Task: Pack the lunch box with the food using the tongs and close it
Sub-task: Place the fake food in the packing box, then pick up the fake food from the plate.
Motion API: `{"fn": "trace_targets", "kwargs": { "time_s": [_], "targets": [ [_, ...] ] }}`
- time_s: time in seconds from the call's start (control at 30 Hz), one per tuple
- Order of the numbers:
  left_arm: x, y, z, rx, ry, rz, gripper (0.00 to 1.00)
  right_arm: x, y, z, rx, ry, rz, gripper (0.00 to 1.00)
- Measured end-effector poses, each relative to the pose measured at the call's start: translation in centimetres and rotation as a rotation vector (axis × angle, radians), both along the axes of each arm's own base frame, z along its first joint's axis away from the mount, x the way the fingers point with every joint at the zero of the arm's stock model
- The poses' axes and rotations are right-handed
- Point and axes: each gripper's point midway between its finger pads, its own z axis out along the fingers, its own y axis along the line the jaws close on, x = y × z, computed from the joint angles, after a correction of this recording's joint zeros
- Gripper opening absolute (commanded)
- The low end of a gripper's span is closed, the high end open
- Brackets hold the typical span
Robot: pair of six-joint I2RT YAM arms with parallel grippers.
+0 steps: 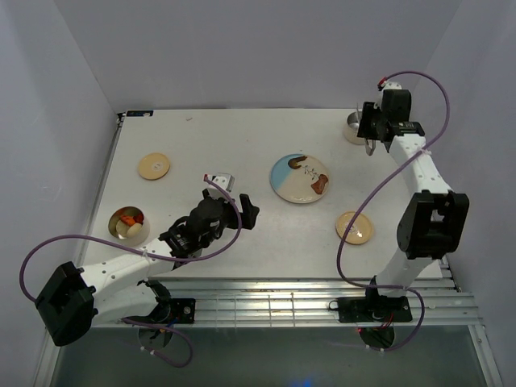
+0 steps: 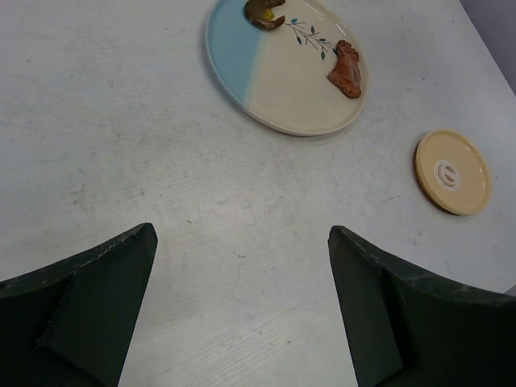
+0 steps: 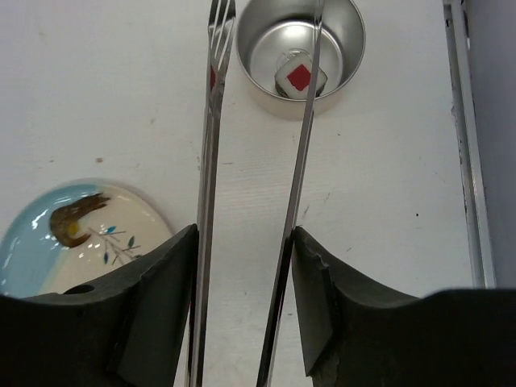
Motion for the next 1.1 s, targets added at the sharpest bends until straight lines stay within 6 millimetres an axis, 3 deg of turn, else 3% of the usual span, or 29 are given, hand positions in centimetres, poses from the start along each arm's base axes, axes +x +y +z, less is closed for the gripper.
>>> {"fn": "trace_targets", "kwargs": {
  "time_s": [0.13,0.23,0.53,0.7,0.93,1.1],
  "targets": [
    [0.2,0.3,0.1,0.007,-0.009,0.019,0.98,-4.7,1.3,4.1,0.04,-0.095,0.029,0.54],
    [0.3,0.6,0.6,-0.001,-0.021,0.032,0.98,-7.6,3.3,4.4,0.074,-0.117,0.064,0.56],
    [0.6,1.7,1.4,-0.007,-0.054,0.086,0.98,-14.6,10.7,-4.1,0.152,0.091,0.114,0.55],
    [0.6,2.7,0.8,0.007,-0.059,0.123,0.98,-15.5,14.0,-5.4,0.164,0.127,0.093,0.51],
    [0.6,3.3,1.4,-0.007,-0.08,0.143,0.98,-16.2,13.5,-6.5,0.203,0.146,-0.061,0.5],
    [0.6,3.3,1.3,-0.004,-0.079,0.143,0.98,-17.2,14.4,-6.8,0.199,0.163,-0.08,0.5]
  ]
}}
